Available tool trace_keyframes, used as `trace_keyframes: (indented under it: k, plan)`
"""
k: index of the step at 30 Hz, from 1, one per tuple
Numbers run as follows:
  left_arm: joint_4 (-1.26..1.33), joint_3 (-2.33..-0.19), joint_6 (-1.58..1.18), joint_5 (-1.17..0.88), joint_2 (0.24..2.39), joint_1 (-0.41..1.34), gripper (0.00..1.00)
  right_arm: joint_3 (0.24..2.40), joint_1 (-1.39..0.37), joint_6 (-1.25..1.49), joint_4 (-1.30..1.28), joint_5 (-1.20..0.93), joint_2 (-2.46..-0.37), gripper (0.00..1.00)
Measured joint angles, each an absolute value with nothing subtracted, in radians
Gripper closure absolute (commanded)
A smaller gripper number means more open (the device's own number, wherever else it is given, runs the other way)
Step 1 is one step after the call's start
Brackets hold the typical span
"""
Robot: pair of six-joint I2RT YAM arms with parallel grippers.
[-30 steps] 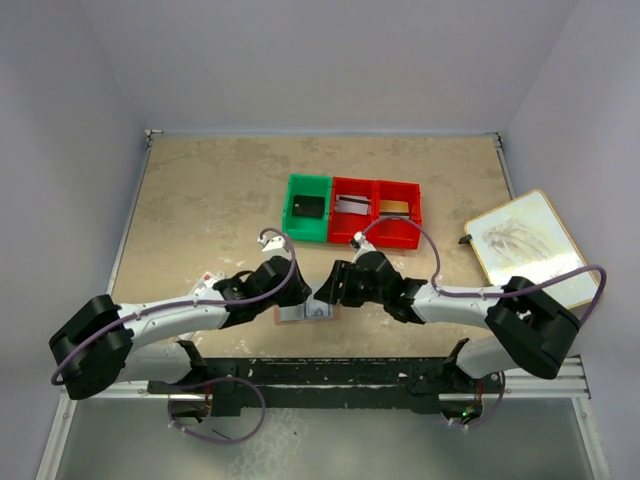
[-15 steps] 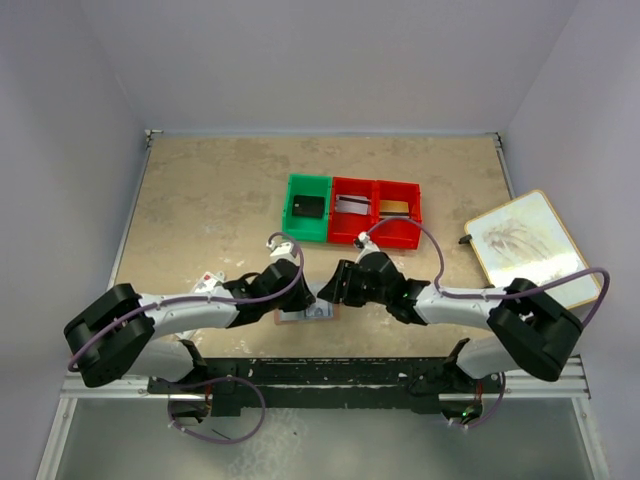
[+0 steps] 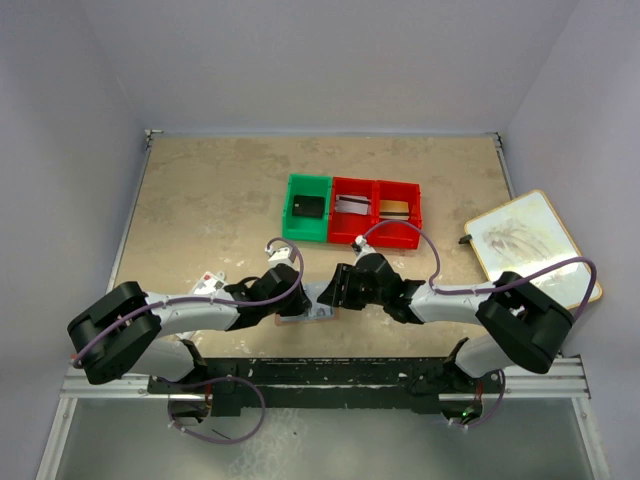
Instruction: Take the credit cards out of the card holder
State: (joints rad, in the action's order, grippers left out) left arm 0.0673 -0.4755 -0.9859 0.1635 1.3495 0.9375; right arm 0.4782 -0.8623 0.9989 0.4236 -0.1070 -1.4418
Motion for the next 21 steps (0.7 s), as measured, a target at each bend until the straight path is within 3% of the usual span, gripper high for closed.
trace_keyframes:
  k: [21]
  plan:
    - [0.147, -0.422, -1.013, 0.186, 1.342, 0.938, 1.00, 0.478, -0.854, 1.010, 0.435, -0.108, -1.451, 0.46]
